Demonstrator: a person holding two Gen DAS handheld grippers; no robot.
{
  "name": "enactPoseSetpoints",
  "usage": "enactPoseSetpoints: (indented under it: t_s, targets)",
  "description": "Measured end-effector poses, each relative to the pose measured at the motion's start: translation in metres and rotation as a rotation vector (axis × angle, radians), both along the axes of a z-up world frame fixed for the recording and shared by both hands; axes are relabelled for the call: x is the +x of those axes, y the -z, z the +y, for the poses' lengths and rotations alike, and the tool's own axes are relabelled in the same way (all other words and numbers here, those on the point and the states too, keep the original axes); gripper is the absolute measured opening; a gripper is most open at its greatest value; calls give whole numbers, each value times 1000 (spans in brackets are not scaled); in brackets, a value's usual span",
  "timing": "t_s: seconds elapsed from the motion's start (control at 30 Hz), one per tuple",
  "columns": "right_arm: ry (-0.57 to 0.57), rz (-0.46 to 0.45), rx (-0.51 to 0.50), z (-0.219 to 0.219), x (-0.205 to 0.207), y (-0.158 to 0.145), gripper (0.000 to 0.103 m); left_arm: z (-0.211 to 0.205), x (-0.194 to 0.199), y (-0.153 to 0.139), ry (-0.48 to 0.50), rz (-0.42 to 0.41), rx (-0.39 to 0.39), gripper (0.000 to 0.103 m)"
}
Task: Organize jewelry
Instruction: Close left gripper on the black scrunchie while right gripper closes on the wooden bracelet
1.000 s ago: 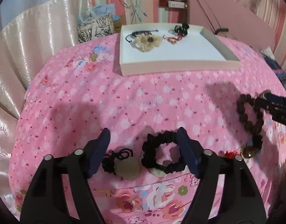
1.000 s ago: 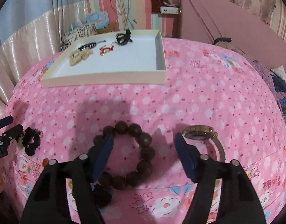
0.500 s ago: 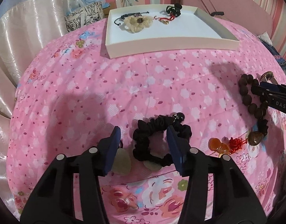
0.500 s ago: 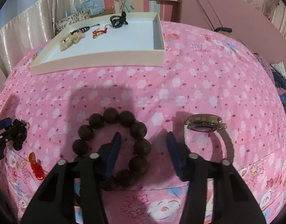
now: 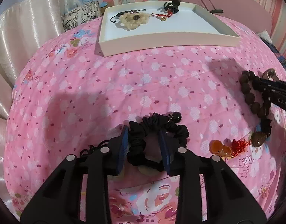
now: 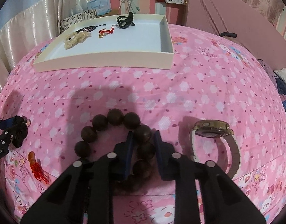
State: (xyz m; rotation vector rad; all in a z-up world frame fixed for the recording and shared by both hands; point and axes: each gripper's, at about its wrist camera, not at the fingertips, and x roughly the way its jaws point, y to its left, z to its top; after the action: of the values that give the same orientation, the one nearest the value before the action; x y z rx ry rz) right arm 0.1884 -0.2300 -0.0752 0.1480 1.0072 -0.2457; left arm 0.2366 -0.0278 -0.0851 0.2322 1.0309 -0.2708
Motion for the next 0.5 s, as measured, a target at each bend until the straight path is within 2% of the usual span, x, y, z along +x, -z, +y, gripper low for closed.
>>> enactPoseSetpoints:
  t_s: [0.23, 0.5]
  targets:
    - [-9, -16, -13, 2, 0, -1, 22, 4, -1, -2, -17, -9, -12, 16]
    - [-16, -36, -10, 1, 0, -4, 21, 6, -2, -4, -19, -14, -25, 14]
